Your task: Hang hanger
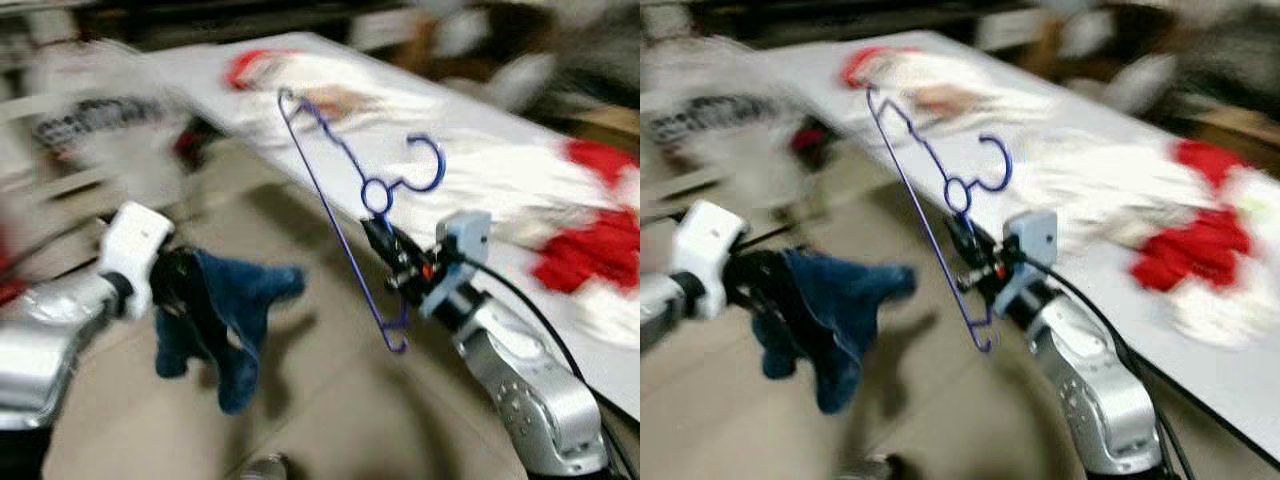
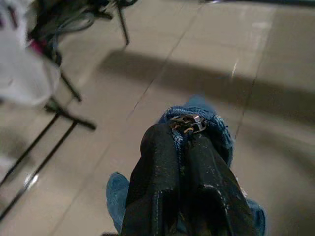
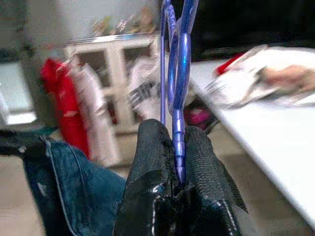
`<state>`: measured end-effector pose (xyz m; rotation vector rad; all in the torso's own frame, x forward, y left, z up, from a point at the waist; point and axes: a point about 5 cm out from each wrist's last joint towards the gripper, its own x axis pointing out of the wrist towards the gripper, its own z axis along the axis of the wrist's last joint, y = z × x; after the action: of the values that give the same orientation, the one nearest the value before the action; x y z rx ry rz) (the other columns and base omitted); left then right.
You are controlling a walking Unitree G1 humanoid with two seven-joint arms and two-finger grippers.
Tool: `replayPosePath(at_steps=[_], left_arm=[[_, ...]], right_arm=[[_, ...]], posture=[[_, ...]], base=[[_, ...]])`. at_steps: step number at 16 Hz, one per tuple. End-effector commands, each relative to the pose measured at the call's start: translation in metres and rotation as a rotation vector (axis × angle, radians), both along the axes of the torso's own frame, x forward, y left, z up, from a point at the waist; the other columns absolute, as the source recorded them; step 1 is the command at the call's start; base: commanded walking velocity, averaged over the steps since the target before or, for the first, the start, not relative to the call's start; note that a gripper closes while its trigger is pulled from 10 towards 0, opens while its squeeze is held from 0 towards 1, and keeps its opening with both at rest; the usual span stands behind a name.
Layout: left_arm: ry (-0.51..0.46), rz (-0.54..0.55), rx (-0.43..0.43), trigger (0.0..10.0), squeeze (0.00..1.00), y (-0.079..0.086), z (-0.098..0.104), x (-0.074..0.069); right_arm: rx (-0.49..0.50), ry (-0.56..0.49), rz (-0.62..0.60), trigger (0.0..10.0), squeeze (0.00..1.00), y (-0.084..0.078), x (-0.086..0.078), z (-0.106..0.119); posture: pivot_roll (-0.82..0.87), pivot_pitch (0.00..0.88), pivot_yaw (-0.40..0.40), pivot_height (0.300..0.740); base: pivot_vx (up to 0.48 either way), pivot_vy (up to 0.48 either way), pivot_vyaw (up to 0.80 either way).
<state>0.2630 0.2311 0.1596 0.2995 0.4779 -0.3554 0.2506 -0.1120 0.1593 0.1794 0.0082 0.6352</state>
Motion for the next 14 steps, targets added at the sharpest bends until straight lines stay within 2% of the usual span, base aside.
replayPosePath(at_steps=[1, 2, 3, 4, 5, 7, 9, 10, 12, 14], left_arm=[[-0.051, -0.034, -0.006, 0.0, 0.00, -0.008, 0.008, 0.003], [-0.052, -0.065, -0.021, 0.0, 0.00, -0.015, 0.004, 0.002], [-0.099, -0.123, -0.087, 0.0, 0.00, -0.036, -0.011, 0.001], [-0.137, -0.129, -0.082, 6.1, 0.00, -0.041, -0.015, 0.002], [-0.146, -0.126, -0.098, 10.0, 0.00, -0.049, -0.025, 0.004], [-0.161, -0.121, -0.100, 10.0, 0.00, -0.059, -0.032, 0.009], [-0.172, -0.088, -0.117, 10.0, 0.00, -0.058, -0.034, 0.013], [-0.155, -0.046, -0.103, 10.0, 0.00, -0.053, -0.040, 0.017], [-0.160, -0.038, -0.077, 10.0, 0.00, -0.050, -0.042, 0.019], [-0.170, -0.047, -0.082, 10.0, 0.00, -0.052, -0.042, 0.021]], right_arm=[[-0.005, 0.028, 0.012, 10.0, 0.00, 0.000, 0.000, -0.004], [-0.019, 0.060, 0.022, 10.0, 0.00, 0.000, -0.002, -0.010], [-0.087, 0.157, -0.031, 10.0, 0.00, -0.004, 0.000, -0.031], [-0.126, 0.174, -0.062, 10.0, 0.00, -0.006, 0.002, -0.036], [-0.153, 0.199, -0.114, 10.0, 0.00, -0.011, 0.004, -0.043], [-0.270, 0.159, -0.276, 10.0, 0.00, -0.021, 0.007, -0.053], [-0.222, 0.212, -0.369, 10.0, 0.00, -0.028, 0.007, -0.060], [-0.190, 0.225, -0.355, 10.0, 0.00, -0.028, 0.002, -0.063], [-0.098, 0.278, -0.383, 10.0, 0.00, -0.031, -0.002, -0.066], [-0.106, 0.291, -0.414, 10.0, 0.00, -0.034, -0.003, -0.069]], posture=[[0.02, 0.000, -0.021, 0.740], [0.01, 0.000, -0.018, 0.740], [0.01, 0.000, -0.014, 0.740], [0.00, 0.000, -0.011, 0.740], [-0.01, 0.000, -0.005, 0.740], [-0.02, 0.000, 0.008, 0.740], [-0.03, 0.000, 0.026, 0.740], [-0.03, 0.008, 0.037, 0.740], [-0.04, 0.014, 0.041, 0.740], [-0.05, 0.017, 0.045, 0.740]], base=[[0.000, 0.000, 0.80], [0.000, 0.000, 0.80], [0.000, 0.000, 0.00], [0.000, 0.000, 0.00], [0.000, 0.000, 0.00], [0.000, 0.000, 0.00], [0.000, 0.000, 0.00], [0.000, 0.000, 0.00], [0.000, 0.142, 0.00], [0.000, 0.315, 0.00]])
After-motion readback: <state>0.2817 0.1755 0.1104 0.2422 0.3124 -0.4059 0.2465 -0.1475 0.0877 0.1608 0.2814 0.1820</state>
